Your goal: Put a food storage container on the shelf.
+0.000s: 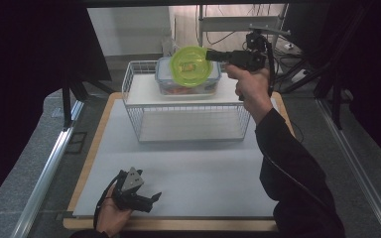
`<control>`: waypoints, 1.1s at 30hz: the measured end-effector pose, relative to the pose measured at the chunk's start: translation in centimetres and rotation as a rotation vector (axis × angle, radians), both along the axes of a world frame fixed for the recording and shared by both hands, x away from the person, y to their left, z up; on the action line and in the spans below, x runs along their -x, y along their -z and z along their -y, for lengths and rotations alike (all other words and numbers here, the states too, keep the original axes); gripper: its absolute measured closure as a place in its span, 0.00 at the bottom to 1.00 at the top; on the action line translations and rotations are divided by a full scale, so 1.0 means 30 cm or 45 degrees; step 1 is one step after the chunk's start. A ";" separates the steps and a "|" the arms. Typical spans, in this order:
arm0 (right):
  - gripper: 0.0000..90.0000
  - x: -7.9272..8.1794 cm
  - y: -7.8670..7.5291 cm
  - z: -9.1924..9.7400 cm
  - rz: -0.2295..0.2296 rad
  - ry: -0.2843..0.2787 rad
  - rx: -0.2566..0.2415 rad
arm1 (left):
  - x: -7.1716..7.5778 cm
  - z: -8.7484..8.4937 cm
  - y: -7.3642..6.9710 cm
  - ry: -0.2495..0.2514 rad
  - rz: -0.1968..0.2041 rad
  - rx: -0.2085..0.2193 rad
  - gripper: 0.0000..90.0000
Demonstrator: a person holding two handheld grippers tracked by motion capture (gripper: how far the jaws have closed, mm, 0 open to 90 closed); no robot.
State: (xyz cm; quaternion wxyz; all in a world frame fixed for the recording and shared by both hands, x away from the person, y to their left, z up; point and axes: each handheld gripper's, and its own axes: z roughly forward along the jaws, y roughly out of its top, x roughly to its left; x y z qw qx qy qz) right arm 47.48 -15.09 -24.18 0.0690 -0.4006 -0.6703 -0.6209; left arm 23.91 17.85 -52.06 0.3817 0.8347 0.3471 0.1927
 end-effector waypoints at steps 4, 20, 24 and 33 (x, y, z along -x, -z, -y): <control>0.94 -0.039 -0.005 -0.019 -0.011 0.033 0.002 | 0.000 0.000 0.000 0.000 0.001 0.004 0.02; 0.93 -0.176 0.030 -0.073 -0.125 0.121 -0.043 | 0.000 0.004 0.004 0.019 -0.011 0.007 0.02; 0.89 -0.190 0.033 -0.079 -0.125 0.185 0.004 | 0.000 0.005 0.005 0.025 -0.013 0.004 0.02; 0.82 -0.204 0.053 -0.091 -0.094 0.263 0.061 | -0.001 0.008 0.008 0.031 -0.021 -0.001 0.02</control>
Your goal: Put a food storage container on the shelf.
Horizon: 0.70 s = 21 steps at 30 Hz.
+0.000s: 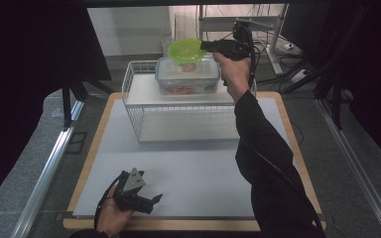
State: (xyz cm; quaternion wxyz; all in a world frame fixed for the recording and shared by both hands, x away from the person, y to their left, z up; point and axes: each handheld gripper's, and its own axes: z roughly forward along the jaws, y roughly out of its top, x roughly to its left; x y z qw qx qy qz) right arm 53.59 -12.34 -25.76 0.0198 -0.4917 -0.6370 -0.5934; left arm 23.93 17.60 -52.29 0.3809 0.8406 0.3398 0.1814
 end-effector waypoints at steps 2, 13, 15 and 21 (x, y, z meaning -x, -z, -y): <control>0.81 -0.002 0.004 0.001 0.000 0.013 0.001 | 0.000 0.000 0.001 0.001 -0.001 -0.001 0.02; 0.63 0.004 -0.008 -0.003 0.069 0.028 0.063 | 0.000 0.002 0.000 0.005 -0.001 -0.009 0.02; 0.58 0.015 -0.017 -0.002 0.111 0.019 0.096 | 0.000 0.001 0.000 0.004 0.001 -0.009 0.02; 0.41 0.054 -0.029 0.018 0.214 -0.047 0.183 | 0.000 0.004 0.000 0.005 -0.002 -0.013 0.02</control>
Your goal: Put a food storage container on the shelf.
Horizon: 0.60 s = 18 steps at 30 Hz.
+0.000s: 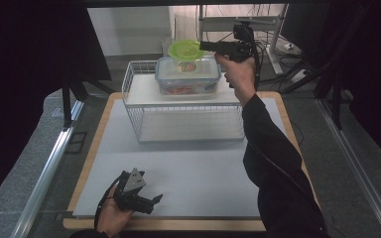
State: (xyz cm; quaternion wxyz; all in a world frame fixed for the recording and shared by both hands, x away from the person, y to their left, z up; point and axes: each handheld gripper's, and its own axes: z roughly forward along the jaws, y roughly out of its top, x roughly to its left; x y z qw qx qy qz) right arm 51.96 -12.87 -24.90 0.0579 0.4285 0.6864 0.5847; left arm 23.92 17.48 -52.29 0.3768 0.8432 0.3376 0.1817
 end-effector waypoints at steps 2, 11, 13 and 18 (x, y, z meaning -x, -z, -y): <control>0.40 0.017 0.002 0.009 0.027 -0.015 0.055 | 0.000 0.001 0.000 -0.001 -0.002 0.001 0.02; 0.31 0.101 0.031 0.054 0.151 -0.051 0.214 | -0.002 0.003 0.003 -0.006 -0.003 -0.007 0.02; 0.29 0.120 0.038 0.062 0.177 -0.063 0.230 | -0.002 0.003 0.004 -0.007 -0.003 -0.007 0.02; 0.24 0.180 0.062 0.070 0.224 -0.097 0.287 | -0.002 0.003 0.004 -0.008 -0.004 -0.008 0.02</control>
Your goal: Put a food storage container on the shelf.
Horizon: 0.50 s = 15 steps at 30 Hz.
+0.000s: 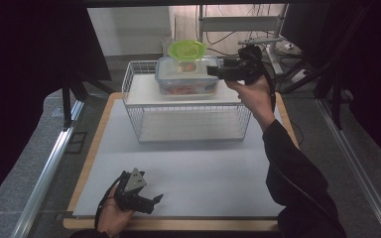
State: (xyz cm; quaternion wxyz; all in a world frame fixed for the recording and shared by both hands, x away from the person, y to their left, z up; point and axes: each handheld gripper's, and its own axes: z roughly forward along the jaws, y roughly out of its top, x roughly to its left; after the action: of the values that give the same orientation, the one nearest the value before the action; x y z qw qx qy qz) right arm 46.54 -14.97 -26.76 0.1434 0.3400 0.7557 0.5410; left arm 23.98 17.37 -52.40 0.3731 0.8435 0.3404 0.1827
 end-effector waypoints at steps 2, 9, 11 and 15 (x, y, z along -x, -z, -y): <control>0.23 0.025 0.017 0.004 0.008 -0.021 0.006 | 0.000 0.000 0.000 0.000 -0.001 -0.001 0.02; 0.19 0.090 0.084 0.008 0.016 -0.066 0.024 | -0.002 0.000 0.000 0.001 -0.017 0.006 0.03; 0.18 0.104 0.102 0.009 0.018 -0.077 0.025 | -0.002 -0.001 0.000 0.002 -0.018 0.008 0.03; 0.17 0.131 0.135 0.009 0.029 -0.094 0.035 | -0.002 0.000 0.000 0.002 -0.022 0.007 0.03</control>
State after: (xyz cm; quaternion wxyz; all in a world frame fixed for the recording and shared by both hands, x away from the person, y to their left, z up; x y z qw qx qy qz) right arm 42.62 -15.24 -30.81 0.1366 0.3035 0.7734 0.5395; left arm 24.05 17.36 -52.41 0.3728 0.8443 0.3434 0.1740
